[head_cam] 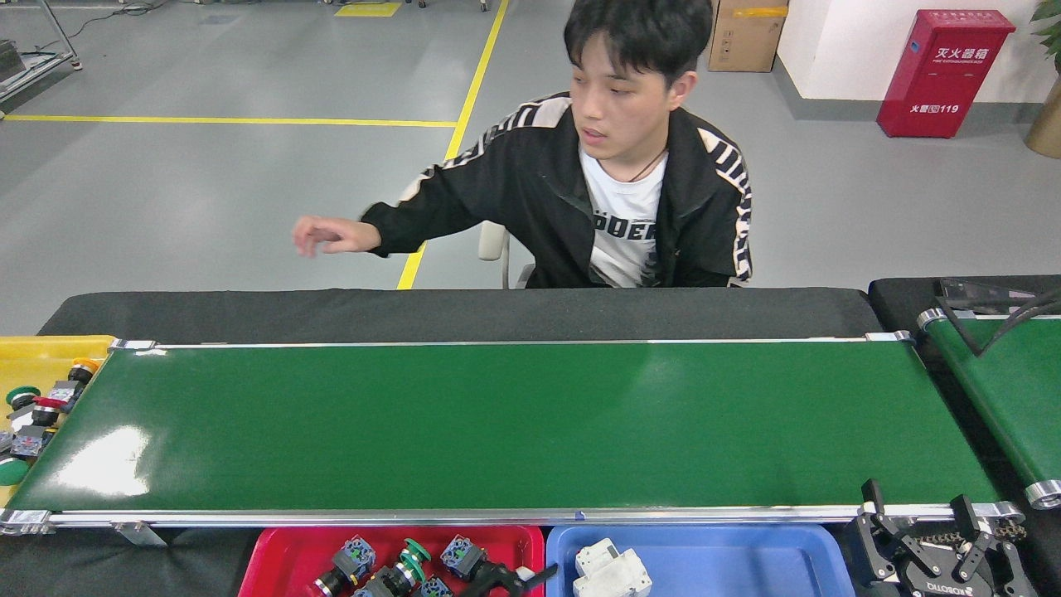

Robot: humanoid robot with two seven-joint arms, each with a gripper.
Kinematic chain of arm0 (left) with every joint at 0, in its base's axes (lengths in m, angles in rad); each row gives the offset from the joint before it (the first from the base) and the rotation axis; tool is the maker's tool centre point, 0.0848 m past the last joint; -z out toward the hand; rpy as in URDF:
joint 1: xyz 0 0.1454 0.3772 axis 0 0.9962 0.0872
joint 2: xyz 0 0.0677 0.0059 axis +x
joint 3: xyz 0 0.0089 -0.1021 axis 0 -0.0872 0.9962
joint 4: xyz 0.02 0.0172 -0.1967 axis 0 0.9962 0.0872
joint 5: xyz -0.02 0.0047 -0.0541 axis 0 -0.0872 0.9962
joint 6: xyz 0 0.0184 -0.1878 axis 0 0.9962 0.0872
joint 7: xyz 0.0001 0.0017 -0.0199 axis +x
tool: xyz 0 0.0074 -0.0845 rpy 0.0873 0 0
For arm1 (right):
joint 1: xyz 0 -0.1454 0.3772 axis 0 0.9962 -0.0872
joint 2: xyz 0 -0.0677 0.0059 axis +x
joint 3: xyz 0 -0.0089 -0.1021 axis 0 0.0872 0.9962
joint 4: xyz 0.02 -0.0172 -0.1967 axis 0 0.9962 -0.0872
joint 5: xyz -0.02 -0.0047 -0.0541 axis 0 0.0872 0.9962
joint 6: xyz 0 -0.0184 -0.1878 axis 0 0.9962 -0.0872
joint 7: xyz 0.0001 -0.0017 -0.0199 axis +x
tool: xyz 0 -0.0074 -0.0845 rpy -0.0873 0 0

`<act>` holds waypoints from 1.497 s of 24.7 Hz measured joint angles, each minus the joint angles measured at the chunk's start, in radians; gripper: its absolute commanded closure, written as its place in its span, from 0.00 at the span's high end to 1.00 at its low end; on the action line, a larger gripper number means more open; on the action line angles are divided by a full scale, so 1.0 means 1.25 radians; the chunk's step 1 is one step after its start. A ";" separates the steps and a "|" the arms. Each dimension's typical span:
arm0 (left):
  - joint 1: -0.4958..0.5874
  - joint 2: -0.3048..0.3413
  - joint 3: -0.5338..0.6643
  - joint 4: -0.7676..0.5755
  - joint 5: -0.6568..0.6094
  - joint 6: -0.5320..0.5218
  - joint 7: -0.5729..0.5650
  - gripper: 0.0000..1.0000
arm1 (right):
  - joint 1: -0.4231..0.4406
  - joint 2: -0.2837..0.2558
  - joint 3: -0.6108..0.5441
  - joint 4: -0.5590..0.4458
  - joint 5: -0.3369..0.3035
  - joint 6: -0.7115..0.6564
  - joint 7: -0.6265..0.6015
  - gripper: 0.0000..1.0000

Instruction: Pick switch part from conveyor to tray

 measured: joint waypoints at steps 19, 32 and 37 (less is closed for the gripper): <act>0.119 -0.059 0.314 0.000 0.028 0.182 -0.006 1.00 | -0.003 0.023 0.055 -0.017 0.013 -0.045 0.020 0.99; 0.089 -0.078 0.203 0.000 -0.011 0.333 -0.009 1.00 | -0.002 0.022 0.055 -0.017 0.014 -0.047 0.025 0.99; 0.088 -0.070 0.203 0.000 -0.011 0.341 -0.004 1.00 | -0.002 0.022 0.056 -0.017 0.016 -0.047 0.025 0.99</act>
